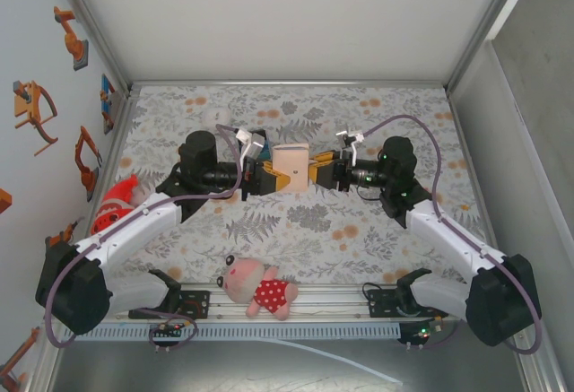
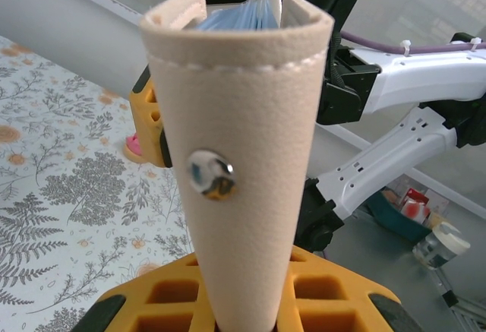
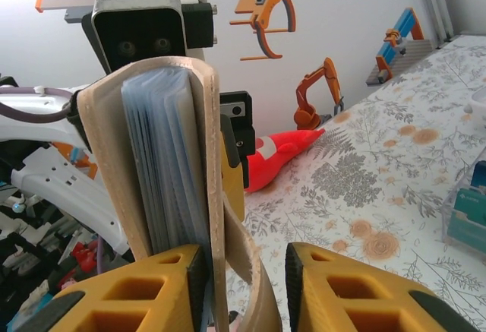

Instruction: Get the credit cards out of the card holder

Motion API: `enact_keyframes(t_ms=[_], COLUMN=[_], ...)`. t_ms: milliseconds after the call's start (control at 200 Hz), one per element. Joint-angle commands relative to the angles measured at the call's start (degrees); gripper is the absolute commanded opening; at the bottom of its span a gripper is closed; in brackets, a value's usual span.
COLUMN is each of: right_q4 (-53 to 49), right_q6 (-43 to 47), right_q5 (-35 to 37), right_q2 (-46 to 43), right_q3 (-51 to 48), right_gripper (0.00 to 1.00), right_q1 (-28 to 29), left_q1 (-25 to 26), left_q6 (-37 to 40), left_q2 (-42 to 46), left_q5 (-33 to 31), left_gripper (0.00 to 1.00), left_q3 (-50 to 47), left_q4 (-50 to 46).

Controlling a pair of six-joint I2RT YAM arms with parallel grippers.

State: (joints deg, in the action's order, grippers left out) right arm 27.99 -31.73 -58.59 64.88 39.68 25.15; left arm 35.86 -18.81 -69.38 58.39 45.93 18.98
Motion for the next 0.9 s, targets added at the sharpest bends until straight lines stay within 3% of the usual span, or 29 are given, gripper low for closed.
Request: enact_keyframes(t_ms=[0,230,331,486,571,781,896], right_q4=[2.3,2.0,2.2,-0.5,-5.4,-14.2,-16.5], right_q6=[-0.6,-0.5,-0.3,2.1,4.9,7.5,7.0], right_q5=[-2.9,-4.3,-4.4,-1.7,2.1,13.6,18.3], right_q2=[-0.1,0.6,1.2,0.3,-1.1,-4.3,-4.8], right_q3=[-0.6,0.0,0.0,0.3,0.9,1.9,2.2], right_gripper=[0.33,0.43,0.43,0.14,0.0,0.0,0.0], right_q1=[0.1,1.5,2.2,2.3,2.3,2.2,2.3], left_q1=[0.2,0.3,0.5,0.5,0.4,0.2,0.4], left_q6=[-0.7,-1.8,-2.4,-2.6,-1.5,1.8,1.8], left_q2=[1.5,-1.4,-2.7,-3.3,-3.1,-2.0,-2.2], left_q5=[2.0,1.4,1.2,-0.4,-2.1,-9.9,-15.2], left_gripper=[0.0,0.04,0.06,0.13,0.23,0.67,0.78], left_q3=[0.1,1.6,2.3,2.1,2.2,3.0,3.6], left_q4=[4.7,4.7,5.0,4.4,1.8,-7.0,-9.4])
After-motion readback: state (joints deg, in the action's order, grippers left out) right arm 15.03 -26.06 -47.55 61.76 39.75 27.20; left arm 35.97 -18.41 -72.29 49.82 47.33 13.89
